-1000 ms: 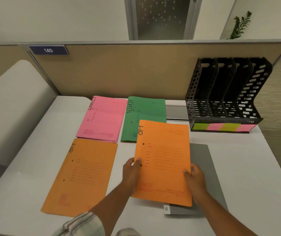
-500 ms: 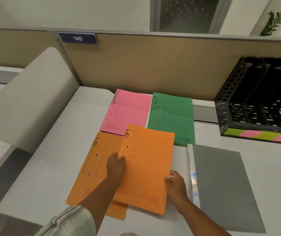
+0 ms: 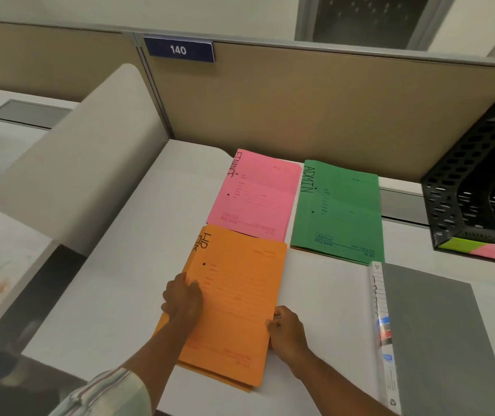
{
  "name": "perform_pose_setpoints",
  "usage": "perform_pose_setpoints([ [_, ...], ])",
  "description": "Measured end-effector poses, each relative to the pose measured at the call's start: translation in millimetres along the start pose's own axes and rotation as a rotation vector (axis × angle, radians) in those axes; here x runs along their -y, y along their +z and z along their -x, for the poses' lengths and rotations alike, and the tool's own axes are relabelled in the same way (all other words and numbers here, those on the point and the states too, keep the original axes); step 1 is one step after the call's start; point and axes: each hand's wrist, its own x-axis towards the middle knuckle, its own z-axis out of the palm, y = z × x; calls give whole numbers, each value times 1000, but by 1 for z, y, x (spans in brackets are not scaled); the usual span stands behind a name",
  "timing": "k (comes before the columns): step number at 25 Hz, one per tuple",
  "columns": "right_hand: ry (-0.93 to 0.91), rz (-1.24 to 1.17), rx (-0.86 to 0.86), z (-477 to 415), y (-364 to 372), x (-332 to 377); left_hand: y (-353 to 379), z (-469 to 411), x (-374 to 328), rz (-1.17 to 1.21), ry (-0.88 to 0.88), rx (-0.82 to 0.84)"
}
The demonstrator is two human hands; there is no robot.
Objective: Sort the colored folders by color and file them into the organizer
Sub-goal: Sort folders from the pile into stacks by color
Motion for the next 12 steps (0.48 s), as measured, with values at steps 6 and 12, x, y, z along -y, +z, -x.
perform_pose_setpoints([
  [6, -61, 157, 44, 1, 13, 3, -1, -8, 16, -292, 88, 24],
  [12, -62, 266, 62, 7, 9, -2, 7, -7, 18, -368, 76, 2],
])
